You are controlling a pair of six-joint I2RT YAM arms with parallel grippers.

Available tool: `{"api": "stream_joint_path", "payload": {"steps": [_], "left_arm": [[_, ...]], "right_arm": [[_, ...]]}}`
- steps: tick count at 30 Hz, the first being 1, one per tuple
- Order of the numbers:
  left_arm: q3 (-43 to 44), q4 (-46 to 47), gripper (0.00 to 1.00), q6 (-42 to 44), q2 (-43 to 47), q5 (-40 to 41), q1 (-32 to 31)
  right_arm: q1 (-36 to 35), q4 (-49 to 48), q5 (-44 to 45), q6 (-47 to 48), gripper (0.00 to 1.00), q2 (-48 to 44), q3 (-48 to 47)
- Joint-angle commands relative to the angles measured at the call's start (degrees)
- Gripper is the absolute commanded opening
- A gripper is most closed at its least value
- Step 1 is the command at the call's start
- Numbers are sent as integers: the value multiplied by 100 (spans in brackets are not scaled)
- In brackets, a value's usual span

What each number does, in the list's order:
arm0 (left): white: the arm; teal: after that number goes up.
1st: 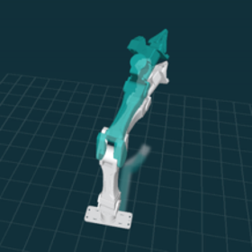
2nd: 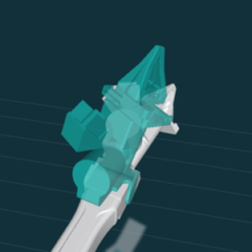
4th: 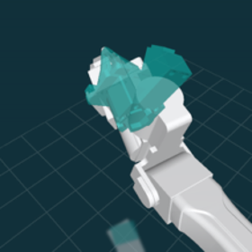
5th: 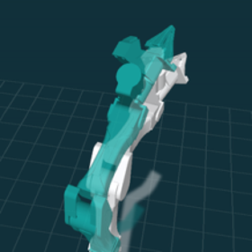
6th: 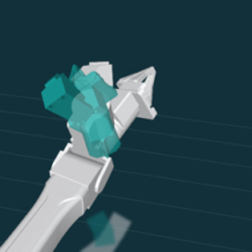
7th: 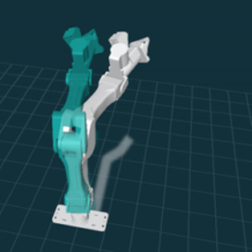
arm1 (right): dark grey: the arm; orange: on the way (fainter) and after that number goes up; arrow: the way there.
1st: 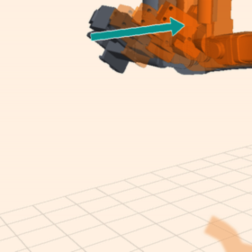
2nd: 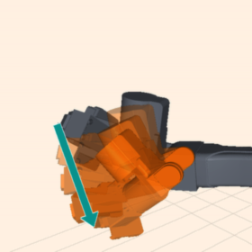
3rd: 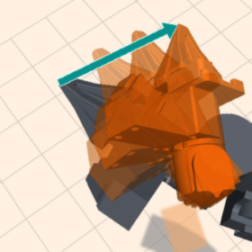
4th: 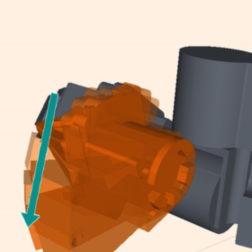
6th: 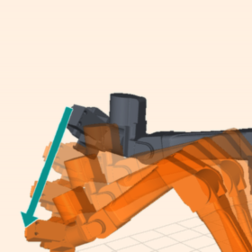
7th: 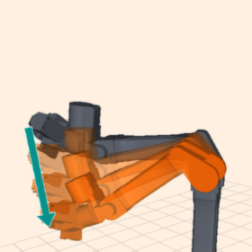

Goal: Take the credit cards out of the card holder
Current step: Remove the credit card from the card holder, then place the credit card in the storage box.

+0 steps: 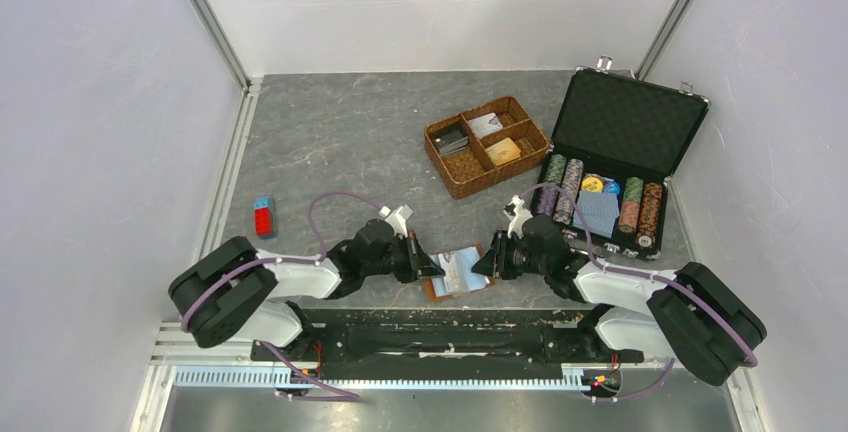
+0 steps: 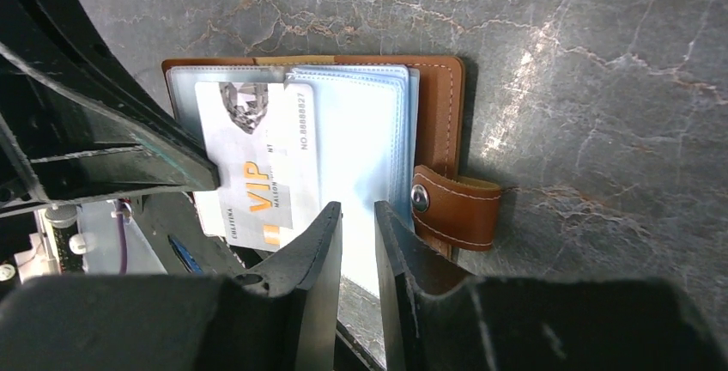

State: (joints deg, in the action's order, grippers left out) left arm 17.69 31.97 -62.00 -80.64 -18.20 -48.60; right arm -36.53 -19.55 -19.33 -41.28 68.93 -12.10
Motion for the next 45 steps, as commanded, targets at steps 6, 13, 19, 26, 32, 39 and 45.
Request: {"api": "stream_joint_path", "payload": {"steps": [6,13,19,26,32,39,45], "left_arm": [[103,-1029,2,779,651,-46,96],[203,-1636,2,1287,1078,-262,162],[195,-1769,2,1659,1280,-695,184],[138,-1660,2,1747,1554,-1116,193],[107,-1634,2,1789,1772,-1573,189],[58,-1470,2,1709,1831,-1685,193],[94,-1408,2,1704,1775,-1712,193]], "right_arm": [[-12,1026,-133,1311,28,-181,-659],[-10,1304,-847,2509,34,-593,-1321],[4,1158,-2006,2925,40,-490,-1571],[110,1542,-3076,3498,44,-2,-2121],[162,1596,-3580,3916,46,459,-2427],[210,1844,-4094,4317,45,1028,-2775],[208,2143,-4307,4591,42,1247,-2877]]}}
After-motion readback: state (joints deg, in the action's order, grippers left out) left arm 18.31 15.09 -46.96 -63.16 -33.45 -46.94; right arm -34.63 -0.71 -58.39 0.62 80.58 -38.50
